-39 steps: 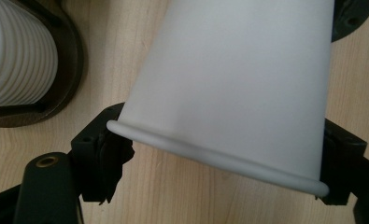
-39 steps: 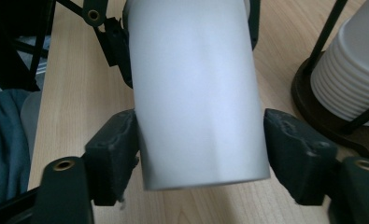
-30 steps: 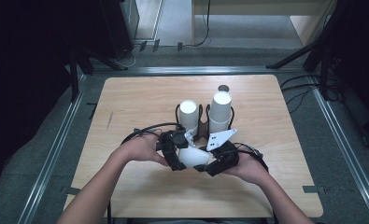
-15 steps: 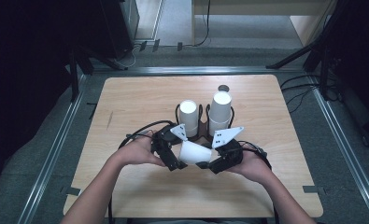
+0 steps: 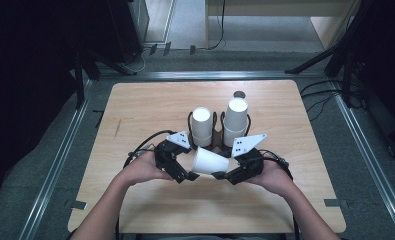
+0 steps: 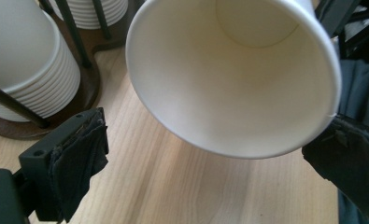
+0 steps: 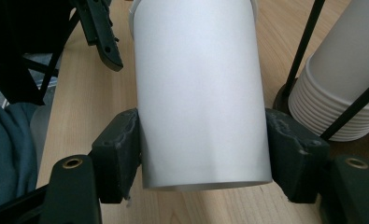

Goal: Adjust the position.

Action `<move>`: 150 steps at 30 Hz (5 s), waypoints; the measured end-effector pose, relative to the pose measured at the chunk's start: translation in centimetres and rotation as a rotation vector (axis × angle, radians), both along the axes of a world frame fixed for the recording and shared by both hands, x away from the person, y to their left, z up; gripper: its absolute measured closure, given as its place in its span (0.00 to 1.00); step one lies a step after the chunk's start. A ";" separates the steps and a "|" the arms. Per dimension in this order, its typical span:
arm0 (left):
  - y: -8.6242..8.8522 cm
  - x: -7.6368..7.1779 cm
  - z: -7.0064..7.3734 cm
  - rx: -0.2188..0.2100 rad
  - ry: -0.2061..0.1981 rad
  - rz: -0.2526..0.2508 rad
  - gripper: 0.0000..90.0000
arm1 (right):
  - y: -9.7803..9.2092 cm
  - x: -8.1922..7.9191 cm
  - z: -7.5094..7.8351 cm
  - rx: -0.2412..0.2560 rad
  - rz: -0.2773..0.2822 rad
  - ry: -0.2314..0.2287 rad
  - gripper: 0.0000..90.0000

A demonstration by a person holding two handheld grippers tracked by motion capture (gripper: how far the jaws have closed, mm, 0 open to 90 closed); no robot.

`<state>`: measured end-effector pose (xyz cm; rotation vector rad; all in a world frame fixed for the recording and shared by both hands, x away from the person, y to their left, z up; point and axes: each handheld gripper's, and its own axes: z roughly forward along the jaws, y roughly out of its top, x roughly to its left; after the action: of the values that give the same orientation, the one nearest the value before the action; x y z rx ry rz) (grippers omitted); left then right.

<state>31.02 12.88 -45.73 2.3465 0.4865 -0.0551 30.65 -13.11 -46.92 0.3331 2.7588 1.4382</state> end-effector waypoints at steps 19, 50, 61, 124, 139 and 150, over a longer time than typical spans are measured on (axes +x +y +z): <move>0.2 -0.3 -0.3 -0.161 0.016 0.010 0.08 | -0.2 -0.1 0.1 0.029 0.030 0.017 0.36; 0.1 -0.3 -0.3 -0.193 0.025 -0.030 0.22 | 0.1 -0.1 -0.2 0.015 0.051 0.033 0.37; 0.2 -0.2 -0.2 -0.193 0.042 -0.036 0.24 | 0.1 -0.1 -0.2 0.013 0.053 0.037 0.37; -4.0 1.2 2.7 0.308 -0.017 -0.180 0.24 | 1.9 0.0 -2.0 -0.072 -0.012 0.062 0.28; -4.4 1.2 2.4 0.282 -0.013 -0.190 0.22 | 2.0 -0.2 -2.1 -0.081 0.002 0.051 0.35; -3.3 1.2 2.8 0.204 -0.069 -0.121 0.05 | 1.4 -0.1 -1.5 -0.065 -0.008 0.026 0.35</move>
<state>32.22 9.60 -42.95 2.5669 0.3286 0.0203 30.59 -11.67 -48.44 0.3638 2.8133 1.3491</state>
